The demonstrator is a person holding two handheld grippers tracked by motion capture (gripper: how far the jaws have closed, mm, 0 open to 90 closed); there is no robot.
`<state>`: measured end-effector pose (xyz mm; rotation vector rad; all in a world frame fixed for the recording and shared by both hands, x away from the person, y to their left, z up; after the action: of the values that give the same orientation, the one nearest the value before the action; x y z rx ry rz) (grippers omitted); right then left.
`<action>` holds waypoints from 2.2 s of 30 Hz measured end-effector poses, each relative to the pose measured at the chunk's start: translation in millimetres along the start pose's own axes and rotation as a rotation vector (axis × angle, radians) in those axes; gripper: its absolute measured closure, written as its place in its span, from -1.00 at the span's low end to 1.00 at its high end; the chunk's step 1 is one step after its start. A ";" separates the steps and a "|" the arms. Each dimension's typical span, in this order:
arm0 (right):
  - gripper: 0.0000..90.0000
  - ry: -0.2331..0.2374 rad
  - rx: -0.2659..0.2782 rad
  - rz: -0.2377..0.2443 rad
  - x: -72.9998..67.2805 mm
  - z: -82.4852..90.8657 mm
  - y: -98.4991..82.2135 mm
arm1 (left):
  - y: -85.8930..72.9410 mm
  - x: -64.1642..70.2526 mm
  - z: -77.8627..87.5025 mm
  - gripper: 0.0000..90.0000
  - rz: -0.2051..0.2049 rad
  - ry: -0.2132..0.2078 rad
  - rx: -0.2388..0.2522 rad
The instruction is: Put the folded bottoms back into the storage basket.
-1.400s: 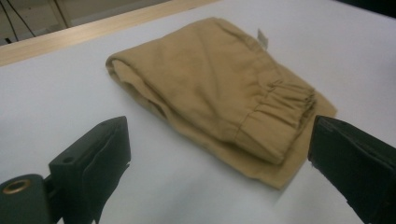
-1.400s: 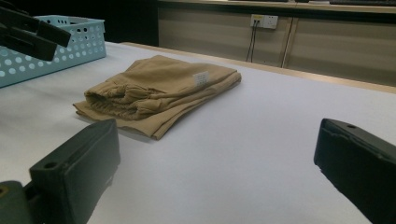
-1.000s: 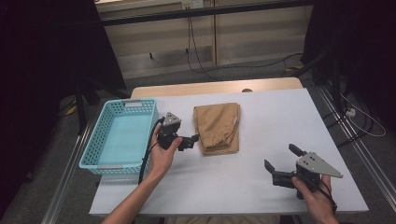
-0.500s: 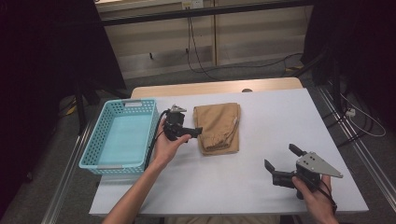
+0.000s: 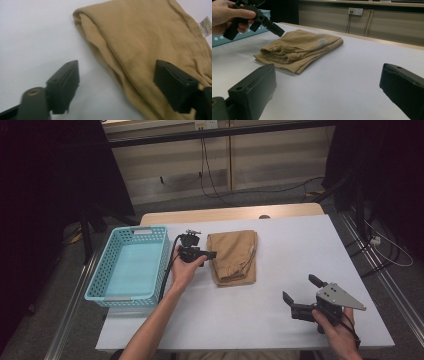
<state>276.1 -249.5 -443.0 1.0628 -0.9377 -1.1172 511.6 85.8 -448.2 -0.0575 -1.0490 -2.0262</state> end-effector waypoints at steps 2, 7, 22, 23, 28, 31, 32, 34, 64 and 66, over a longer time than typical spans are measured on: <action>-0.98 0.000 -0.001 -0.002 -0.1 -0.1 0.0 | -0.8 -0.3 -2.9 -0.42 0.009 0.018 -0.013; -0.98 0.002 -0.008 0.003 -0.6 -0.7 -0.7 | -2.5 -2.4 -9.6 -0.26 0.023 0.030 -0.034; -0.98 0.011 -0.018 0.008 -1.6 -2.0 -1.5 | -2.3 3.6 -19.2 0.05 0.038 0.001 -0.057; -0.98 0.009 -0.019 0.007 -1.4 -2.3 -1.6 | -2.2 3.7 -19.7 0.08 0.046 -0.006 -0.054; -0.98 0.012 -0.020 0.008 -1.7 -2.4 -1.8 | -2.2 5.4 -21.3 0.23 0.070 -0.025 -0.046; -0.99 0.016 -0.024 0.005 -1.8 -2.6 -2.1 | -2.6 5.2 -21.0 0.23 0.076 -0.029 -0.045; -0.99 0.016 -0.024 0.005 -1.7 -2.6 -2.1 | -2.6 5.0 -20.6 0.25 0.083 -0.034 -0.047; -0.99 0.016 -0.025 0.005 -1.8 -2.6 -2.2 | -2.9 6.7 -20.1 0.33 0.103 -0.041 -0.060; -0.98 0.016 -0.031 0.024 -1.9 -3.4 -3.1 | -5.7 8.9 -25.6 0.75 0.161 -0.141 -0.044; -0.98 0.016 -0.031 0.026 -2.0 -3.5 -3.1 | -6.3 10.6 -25.6 0.86 0.149 -0.145 -0.043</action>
<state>278.4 -247.2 -446.9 1.0302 -0.9162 -1.0974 508.3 63.0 -464.9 -0.3005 -1.0575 -1.9312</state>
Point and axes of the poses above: each handheld gripper's, and its own axes: z roughly backward along the jaws, y roughly out of its top, x roughly to its right, the point moved 2 cm from there along -z, roughly forward along the jaws, and after that the axes turned 13 degrees about -y, right-handed, at the moved point
